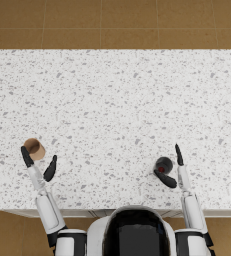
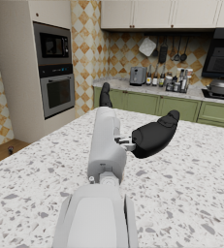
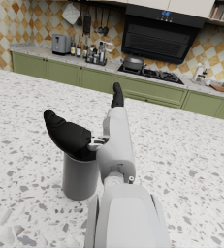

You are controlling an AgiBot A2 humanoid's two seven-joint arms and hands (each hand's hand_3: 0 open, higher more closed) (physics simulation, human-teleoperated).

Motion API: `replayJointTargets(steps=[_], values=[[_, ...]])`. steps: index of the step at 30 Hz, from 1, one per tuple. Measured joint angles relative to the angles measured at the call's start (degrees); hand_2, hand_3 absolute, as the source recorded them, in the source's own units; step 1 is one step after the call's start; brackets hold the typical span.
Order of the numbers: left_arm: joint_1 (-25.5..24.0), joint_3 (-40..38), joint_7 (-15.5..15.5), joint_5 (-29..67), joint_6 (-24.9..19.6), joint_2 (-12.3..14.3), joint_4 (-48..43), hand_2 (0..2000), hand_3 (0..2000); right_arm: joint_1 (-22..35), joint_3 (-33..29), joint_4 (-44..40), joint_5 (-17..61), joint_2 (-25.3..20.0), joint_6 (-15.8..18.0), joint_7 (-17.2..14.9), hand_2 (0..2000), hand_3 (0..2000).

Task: Pick up two cups and pour the berry on the right into the cup on the left

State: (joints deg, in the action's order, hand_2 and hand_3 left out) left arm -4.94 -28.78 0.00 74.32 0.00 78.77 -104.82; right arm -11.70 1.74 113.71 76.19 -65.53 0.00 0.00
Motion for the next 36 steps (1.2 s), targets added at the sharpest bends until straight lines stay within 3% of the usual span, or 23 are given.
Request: replayJointTargets(steps=[4, 14, 20, 28, 31, 36], values=[[-0.5, -1.8, 0.0, 0.0, 0.0, 0.7, 3.3, 0, 0, -1.2, -0.2, -1.5, 0.0, -0.2, 0.0, 0.0, 0, 0], [2.7, -1.1, 0.0, 0.0, 0.0, -0.7, 14.5, 0, 0, -1.6, 0.5, -7.9, 0.0, -1.3, 0.0, 0.0, 0, 0], [4.9, 0.3, 0.0, 5.5, 0.0, -1.4, 19.2, 0, 0, -1.4, 1.8, -13.1, 0.0, -2.1, 0.0, 0.0, 0, 0], [8.1, 1.5, 0.0, 6.3, 0.0, -2.3, 27.5, 0, 0, 0.4, 2.2, -20.8, 0.0, -3.5, 2.7, 0.5, 0, 0], [9.3, 1.7, 0.0, 6.4, 0.0, -2.6, 30.2, 0, 0, 1.8, 2.5, -22.2, 0.0, -3.7, 0.8, 0.7, 0, 0], [12.3, 2.8, 0.0, 6.4, 0.2, -3.4, 34.2, 0, 0, 2.7, 3.2, -22.8, 0.0, -3.8, 0.7, 0.7, 0, 0]])
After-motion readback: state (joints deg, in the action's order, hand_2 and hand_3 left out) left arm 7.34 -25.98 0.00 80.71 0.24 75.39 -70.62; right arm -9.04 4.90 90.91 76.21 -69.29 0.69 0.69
